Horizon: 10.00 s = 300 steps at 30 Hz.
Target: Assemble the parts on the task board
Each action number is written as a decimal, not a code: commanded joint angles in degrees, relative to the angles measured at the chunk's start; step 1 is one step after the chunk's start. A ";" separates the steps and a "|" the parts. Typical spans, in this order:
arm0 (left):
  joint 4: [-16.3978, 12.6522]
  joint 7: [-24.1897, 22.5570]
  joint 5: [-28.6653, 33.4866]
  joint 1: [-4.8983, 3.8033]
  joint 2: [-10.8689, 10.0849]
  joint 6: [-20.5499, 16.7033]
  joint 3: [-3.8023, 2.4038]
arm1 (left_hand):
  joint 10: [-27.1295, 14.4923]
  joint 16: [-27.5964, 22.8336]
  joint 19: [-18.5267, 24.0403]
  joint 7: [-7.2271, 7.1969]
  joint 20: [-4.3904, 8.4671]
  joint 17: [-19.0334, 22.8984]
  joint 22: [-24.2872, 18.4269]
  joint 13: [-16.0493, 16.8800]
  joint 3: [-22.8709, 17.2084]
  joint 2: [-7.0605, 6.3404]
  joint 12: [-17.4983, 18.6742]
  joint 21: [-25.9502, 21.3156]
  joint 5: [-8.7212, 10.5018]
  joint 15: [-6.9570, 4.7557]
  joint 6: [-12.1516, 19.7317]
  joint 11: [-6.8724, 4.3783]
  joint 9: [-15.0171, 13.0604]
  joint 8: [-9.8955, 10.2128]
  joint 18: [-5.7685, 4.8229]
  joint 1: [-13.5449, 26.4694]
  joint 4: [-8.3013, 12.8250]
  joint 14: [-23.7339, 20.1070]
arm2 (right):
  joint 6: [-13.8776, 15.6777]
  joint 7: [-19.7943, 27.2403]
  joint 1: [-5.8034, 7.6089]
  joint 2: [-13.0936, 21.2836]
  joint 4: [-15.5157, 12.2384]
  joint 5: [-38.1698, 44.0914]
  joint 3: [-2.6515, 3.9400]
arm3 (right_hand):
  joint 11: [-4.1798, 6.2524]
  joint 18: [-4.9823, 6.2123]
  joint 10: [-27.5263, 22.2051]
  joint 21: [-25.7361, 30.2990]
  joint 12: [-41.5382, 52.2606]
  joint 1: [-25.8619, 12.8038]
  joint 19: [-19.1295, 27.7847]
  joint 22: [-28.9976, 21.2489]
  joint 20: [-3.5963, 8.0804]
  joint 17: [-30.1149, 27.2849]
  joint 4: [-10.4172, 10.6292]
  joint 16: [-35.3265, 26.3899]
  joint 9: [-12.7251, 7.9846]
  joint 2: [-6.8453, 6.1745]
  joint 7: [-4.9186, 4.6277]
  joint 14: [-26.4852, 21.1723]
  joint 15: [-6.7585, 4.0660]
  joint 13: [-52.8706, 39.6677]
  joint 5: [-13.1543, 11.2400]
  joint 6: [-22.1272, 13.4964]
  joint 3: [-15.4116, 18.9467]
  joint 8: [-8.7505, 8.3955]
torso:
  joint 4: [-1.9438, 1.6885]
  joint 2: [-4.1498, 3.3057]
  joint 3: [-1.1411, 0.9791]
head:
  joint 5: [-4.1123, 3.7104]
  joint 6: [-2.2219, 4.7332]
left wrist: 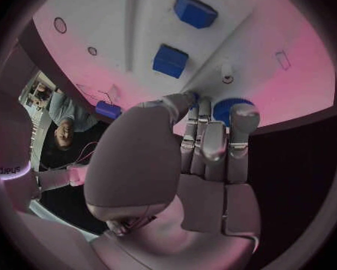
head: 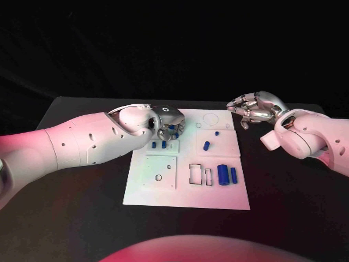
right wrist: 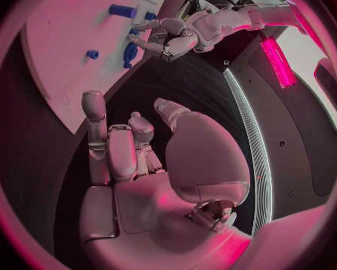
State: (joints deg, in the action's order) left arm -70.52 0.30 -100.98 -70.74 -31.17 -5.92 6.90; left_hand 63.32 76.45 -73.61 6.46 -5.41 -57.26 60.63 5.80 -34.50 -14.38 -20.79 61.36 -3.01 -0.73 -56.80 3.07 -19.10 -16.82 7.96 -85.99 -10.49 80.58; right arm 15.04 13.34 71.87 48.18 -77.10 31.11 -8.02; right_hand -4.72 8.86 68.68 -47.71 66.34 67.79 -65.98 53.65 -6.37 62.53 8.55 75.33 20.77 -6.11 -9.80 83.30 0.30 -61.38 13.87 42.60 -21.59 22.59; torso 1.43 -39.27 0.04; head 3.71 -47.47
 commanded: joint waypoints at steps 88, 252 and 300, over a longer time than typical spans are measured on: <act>-4.39 0.44 11.41 1.36 -9.17 0.93 -4.04 | 3.63 0.90 -1.58 0.95 -0.06 0.09 2.59 0.45 -1.75 -0.07 4.98 2.84 -0.06 0.16 -1.60 0.64 -0.61 1.00 -1.16 3.61 2.04 0.83 | -1.02 0.68 -0.59 -0.05 0.18 -0.05 0.00 | 0.00 0.38 0.40 0.57 0.06 -0.06 -0.09 -0.23 0.01 -0.08 0.57 -0.52 -0.08 0.71 0.04 0.05 -0.02 0.07 0.01 -0.39 -0.04 0.23 | 0.04 0.00 -0.01 | 0.19 0.42; -16.18 -23.47 100.81 2.12 -22.87 -4.46 -4.19 | -1.61 -22.05 13.23 4.05 -1.67 29.97 -21.33 6.31 2.40 2.08 1.66 -25.38 -0.04 2.65 4.44 3.15 2.75 -0.26 2.46 5.45 3.26 -17.82 | -5.49 -15.99 -2.02 -8.80 0.63 64.61 -0.40 | -0.63 -1.73 -7.41 -10.09 -52.11 5.17 -6.86 12.49 0.00 3.80 -11.43 1.93 -2.14 -2.07 0.80 2.08 0.44 51.51 -6.49 10.27 -14.16 -2.16 | 0.01 0.00 0.02 | -2.17 1.56; -15.99 -19.13 96.58 2.17 -22.55 0.54 -4.18 | -4.93 -23.17 13.96 5.15 -2.49 30.32 -22.91 6.43 3.42 2.56 0.47 -27.66 -0.04 3.65 7.25 4.26 3.37 -0.85 2.44 5.61 4.19 -20.18 | 10.80 -19.34 -3.13 -6.52 -3.22 72.35 -0.01 | 1.10 -3.01 1.13 -18.68 -52.55 9.32 -9.36 20.67 1.79 4.29 -18.41 3.02 -1.14 1.08 2.05 2.37 -1.31 50.55 -10.73 16.42 -22.09 -2.10 | 0.04 0.17 0.03 | -2.10 1.66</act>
State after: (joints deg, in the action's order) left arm -86.48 -19.24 -3.70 -68.62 -53.86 -7.18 2.76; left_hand 58.76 53.65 -59.67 11.76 -7.69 -26.99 37.79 12.14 -31.13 -12.36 -19.95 34.00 -3.00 2.99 -49.97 7.38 -15.82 -17.40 10.22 -80.51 -6.56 60.70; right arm 22.84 -6.40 68.59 41.51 -80.03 104.85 -8.09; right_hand -7.78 6.45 65.41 -66.22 13.50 76.04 -75.01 74.31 -4.51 66.89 -9.50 78.22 19.54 -6.78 -7.73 84.12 -0.54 -10.12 3.17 58.59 -43.28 20.70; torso 1.47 -39.09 0.07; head 1.56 -45.87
